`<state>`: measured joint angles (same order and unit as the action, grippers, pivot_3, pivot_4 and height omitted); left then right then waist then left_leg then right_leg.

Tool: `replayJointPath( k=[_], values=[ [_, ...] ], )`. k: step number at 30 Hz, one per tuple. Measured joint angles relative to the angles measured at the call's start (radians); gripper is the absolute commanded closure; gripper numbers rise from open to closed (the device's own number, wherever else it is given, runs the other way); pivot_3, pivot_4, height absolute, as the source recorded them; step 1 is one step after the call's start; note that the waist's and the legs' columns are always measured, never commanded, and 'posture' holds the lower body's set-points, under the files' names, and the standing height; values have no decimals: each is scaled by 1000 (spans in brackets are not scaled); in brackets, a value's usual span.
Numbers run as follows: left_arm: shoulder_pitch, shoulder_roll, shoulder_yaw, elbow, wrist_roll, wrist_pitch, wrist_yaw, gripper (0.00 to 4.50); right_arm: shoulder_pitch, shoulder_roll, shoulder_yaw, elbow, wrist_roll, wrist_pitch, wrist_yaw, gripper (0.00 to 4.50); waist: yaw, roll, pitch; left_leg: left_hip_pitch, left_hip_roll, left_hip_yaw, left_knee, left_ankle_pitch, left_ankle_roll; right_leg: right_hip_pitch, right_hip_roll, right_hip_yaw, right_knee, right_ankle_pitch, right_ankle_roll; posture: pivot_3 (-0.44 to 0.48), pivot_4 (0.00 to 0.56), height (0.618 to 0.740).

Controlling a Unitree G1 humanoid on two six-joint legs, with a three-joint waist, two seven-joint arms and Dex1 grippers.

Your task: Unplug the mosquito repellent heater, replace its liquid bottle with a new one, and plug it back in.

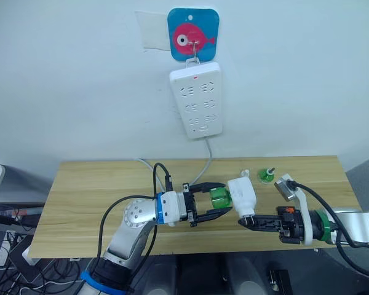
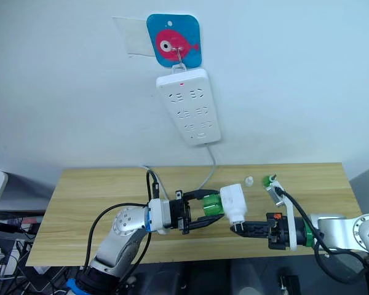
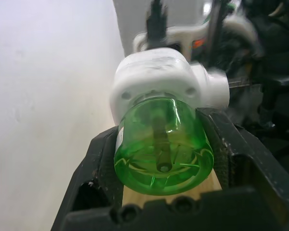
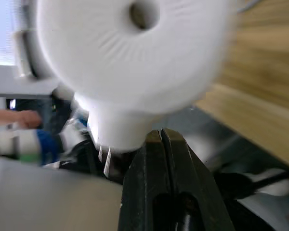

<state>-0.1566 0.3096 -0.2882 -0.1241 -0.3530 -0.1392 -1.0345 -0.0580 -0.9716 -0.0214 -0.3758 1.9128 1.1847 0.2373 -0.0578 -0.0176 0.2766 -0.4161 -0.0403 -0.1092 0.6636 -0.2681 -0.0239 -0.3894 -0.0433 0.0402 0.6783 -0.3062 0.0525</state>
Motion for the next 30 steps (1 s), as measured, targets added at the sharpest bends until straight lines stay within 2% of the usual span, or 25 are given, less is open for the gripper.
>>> replayJointPath(
  k=[13,30],
  values=[
    [3,4,2,0,-10,-1,-2,2217,8,-23,20,-34,0,-82,31,4480,0,-2,6,0,0,0,0,0,0,0,0,0,0,0,0,-109,311,740],
    [10,20,-5,-7,-18,0,-4,2217,-3,-31,26,-33,0,-82,63,4480,0,-4,11,0,0,0,0,0,0,0,0,0,0,0,0,-109,309,740]
  ],
)
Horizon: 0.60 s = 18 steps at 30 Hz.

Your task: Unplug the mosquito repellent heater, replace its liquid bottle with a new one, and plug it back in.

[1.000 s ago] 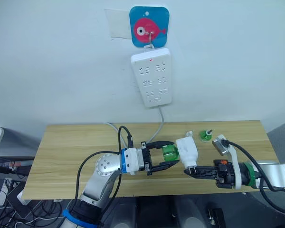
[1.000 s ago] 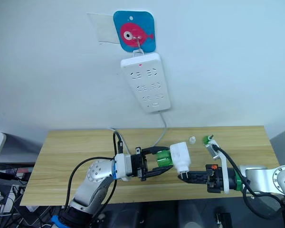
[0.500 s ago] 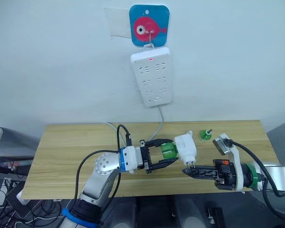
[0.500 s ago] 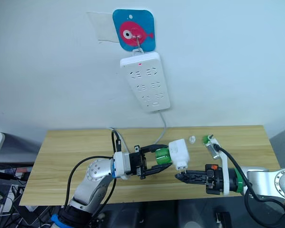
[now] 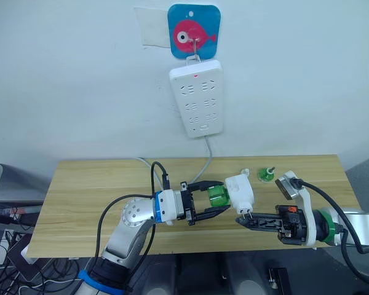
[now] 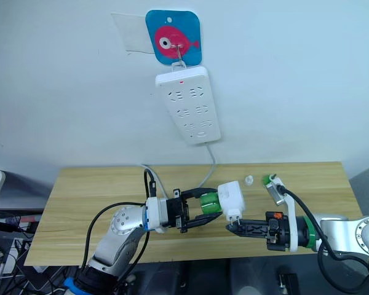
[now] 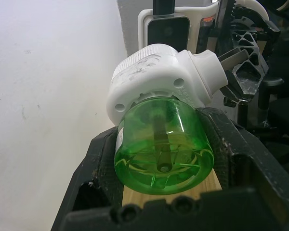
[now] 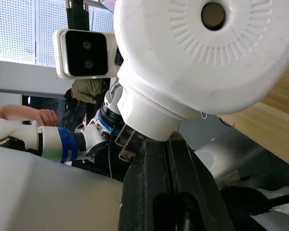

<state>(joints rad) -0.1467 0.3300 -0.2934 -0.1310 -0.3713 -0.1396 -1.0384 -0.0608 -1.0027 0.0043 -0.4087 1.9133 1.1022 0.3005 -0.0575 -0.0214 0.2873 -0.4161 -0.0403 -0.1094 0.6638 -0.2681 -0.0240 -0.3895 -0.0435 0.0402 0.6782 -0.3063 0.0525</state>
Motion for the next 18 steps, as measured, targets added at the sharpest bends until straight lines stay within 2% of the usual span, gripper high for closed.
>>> replayJointPath(
  k=[6,9,11,14,18],
  values=[
    [6,0,-4,-8,-2,9,0,2217,8,-37,-2,-23,0,3,7,4480,0,0,0,0,0,0,0,0,0,0,0,0,0,0,0,-103,304,740],
    [8,7,-12,-14,-6,51,-1,2217,33,-79,-25,-97,-64,32,74,4480,1,0,0,0,0,-1,0,0,0,0,0,-1,0,0,0,-101,299,740],
    [21,19,-17,-27,-25,106,-2,2217,66,-107,-30,-162,-236,23,177,4480,0,0,0,0,0,-1,0,0,0,0,1,-1,0,0,0,-100,298,740],
    [30,35,-14,-70,-83,223,5,2217,140,-161,-24,-203,-599,-125,361,4480,1,0,0,1,0,0,0,0,0,0,1,-2,0,0,1,-98,295,740],
    [13,69,12,-147,-228,462,38,2217,192,-117,-29,-118,-1029,-530,577,3282,1,0,0,2,0,0,0,0,0,0,2,-3,0,0,1,-100,293,740]
  ],
)
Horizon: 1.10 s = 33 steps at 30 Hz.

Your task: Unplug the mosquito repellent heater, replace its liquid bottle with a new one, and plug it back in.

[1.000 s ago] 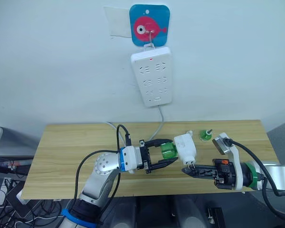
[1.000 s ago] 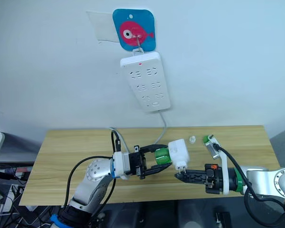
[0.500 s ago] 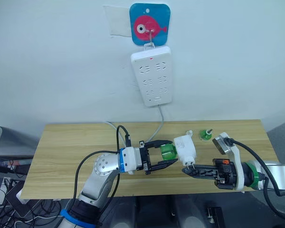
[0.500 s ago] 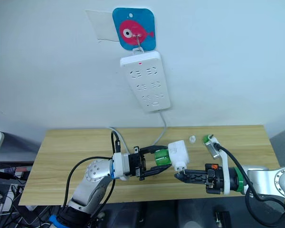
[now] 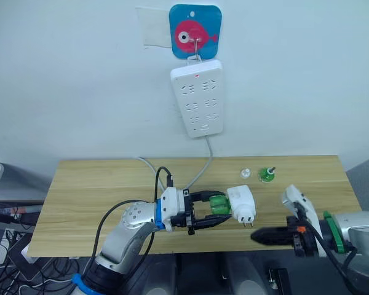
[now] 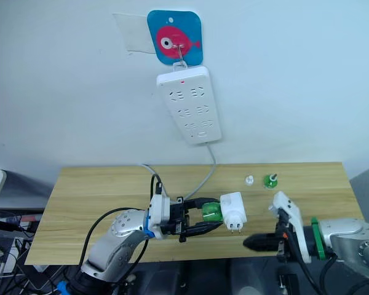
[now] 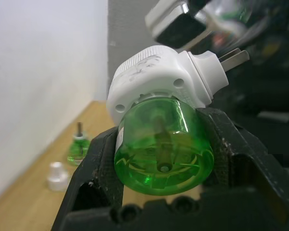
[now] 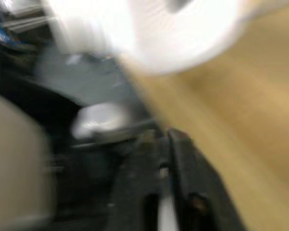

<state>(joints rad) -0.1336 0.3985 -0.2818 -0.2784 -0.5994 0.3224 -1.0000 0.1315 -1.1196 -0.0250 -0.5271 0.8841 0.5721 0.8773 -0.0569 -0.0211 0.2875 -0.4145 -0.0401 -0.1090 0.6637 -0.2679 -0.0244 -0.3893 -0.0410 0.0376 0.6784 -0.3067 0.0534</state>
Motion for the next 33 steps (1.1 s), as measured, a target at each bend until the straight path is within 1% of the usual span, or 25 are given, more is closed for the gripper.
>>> replayJointPath(
  k=[2,4,6,9,12,17,18,20,24,32,33],
  values=[
    [-25,22,31,-8,-89,133,20,2217,5,55,-10,79,-170,-237,97,2547,0,0,0,0,1,0,0,0,0,0,1,0,0,0,0,-100,292,740],
    [-58,61,71,-5,-206,297,31,2217,-13,127,-19,164,-280,-432,167,1855,-1,0,1,1,1,0,0,0,0,0,1,0,1,0,0,-100,292,740],
    [-83,86,107,1,-309,425,36,2217,-30,167,-20,214,-331,-537,216,1139,-3,1,1,1,1,1,0,0,0,0,1,0,1,0,0,-100,295,740],
    [-112,115,143,17,-426,577,37,2217,-65,214,-16,223,-350,-606,274,65,-4,1,2,1,1,1,0,0,-1,0,1,2,1,0,-1,-100,295,740],
    [-136,128,166,38,-503,690,37,2217,-105,249,4,190,-350,-629,313,23,-3,1,3,1,1,-1,0,0,-1,0,0,2,1,0,-1,-104,301,740],
    [-172,120,189,72,-562,798,62,2217,-151,292,64,124,-352,-628,344,23,-2,1,3,1,1,-1,0,2,-4,0,-1,3,1,0,-1,-104,301,740],
    [-176,121,191,75,-563,808,62,2217,-151,292,65,121,-357,-627,344,23,-2,1,3,1,0,-1,0,2,-4,0,-1,3,1,0,-1,-102,310,740],
    [-176,123,194,78,-562,816,61,2217,-156,301,70,121,-369,-623,341,23,-2,1,4,1,0,-1,0,2,-4,0,-1,3,1,0,-1,-102,310,740],
    [-177,119,188,72,-562,833,49,2217,-203,348,128,90,-391,-593,320,23,-3,1,4,1,1,-1,0,3,-4,0,-1,3,2,0,-1,-108,313,740],
    [-177,123,181,53,-562,852,26,2217,-231,362,170,57,-401,-561,318,23,-3,1,4,1,0,-1,0,3,-4,0,-2,3,1,0,-1,-114,314,740],
    [-177,123,181,53,-562,853,26,2217,-234,363,170,56,-401,-561,319,187,-3,1,4,1,0,-1,0,2,-4,0,-2,3,1,0,-1,-114,314,740]
  ],
)
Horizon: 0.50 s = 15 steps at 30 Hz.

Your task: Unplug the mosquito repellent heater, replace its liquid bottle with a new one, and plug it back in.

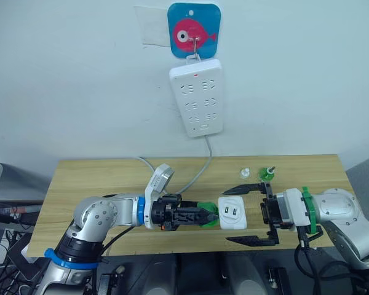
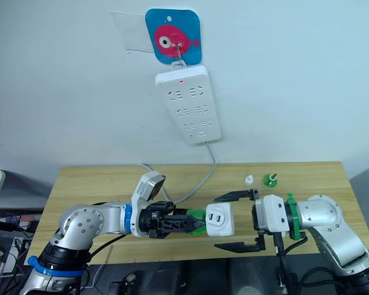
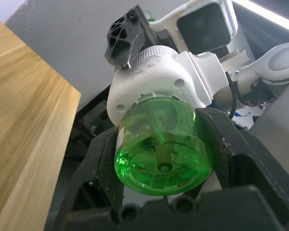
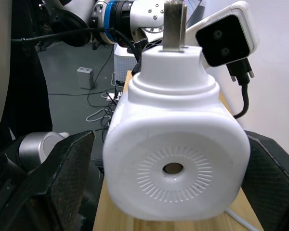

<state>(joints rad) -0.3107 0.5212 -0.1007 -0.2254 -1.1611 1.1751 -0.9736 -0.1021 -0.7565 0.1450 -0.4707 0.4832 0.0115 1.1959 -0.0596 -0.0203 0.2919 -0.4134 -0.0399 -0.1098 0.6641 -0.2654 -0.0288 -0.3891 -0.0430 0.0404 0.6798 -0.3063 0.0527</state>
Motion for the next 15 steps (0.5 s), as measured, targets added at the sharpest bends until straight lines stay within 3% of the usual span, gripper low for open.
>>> replayJointPath(
  k=[5,15],
  values=[
    [-2,2,-4,0,3,13,-6,2217,-7,1,1,1,-7,-11,4,1536,0,0,0,0,0,0,0,0,0,0,0,0,0,0,0,-114,313,740],
    [-2,8,-3,0,9,11,-20,2217,-19,3,10,7,-32,-49,6,1524,0,0,0,0,0,0,0,0,0,0,0,0,0,0,0,-108,306,740]
  ],
)
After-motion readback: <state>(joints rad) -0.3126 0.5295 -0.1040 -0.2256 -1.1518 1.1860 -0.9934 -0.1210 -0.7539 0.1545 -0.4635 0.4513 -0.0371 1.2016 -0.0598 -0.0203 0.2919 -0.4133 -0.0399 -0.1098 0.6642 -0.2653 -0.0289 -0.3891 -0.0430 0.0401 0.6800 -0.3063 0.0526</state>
